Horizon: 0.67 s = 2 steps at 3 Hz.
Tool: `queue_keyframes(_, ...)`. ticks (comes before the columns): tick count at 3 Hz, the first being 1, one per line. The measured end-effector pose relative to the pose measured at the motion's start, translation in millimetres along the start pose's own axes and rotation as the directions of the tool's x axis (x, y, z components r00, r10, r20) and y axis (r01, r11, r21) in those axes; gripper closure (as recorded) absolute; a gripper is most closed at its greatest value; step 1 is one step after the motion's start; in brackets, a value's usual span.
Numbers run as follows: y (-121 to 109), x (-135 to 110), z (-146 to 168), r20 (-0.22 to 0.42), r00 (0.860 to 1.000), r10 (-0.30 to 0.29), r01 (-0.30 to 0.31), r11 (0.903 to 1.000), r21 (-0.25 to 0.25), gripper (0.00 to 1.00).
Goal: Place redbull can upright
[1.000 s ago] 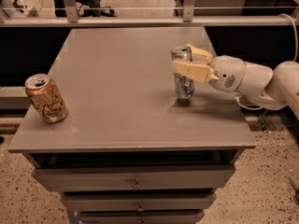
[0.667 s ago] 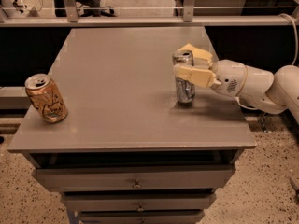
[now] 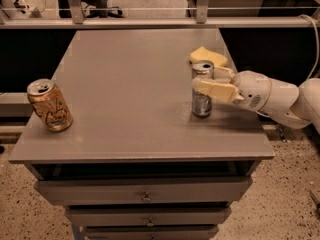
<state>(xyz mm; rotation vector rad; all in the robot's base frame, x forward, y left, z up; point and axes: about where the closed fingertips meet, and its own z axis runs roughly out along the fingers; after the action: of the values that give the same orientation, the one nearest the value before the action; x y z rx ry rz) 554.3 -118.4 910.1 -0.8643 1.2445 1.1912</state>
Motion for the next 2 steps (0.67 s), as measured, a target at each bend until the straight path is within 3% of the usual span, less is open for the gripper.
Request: queue_keyframes(2, 6.0, -4.3, -20.4, -0.014, 1.000, -0.023, 0.023, 0.9997, 0.009, 0.05)
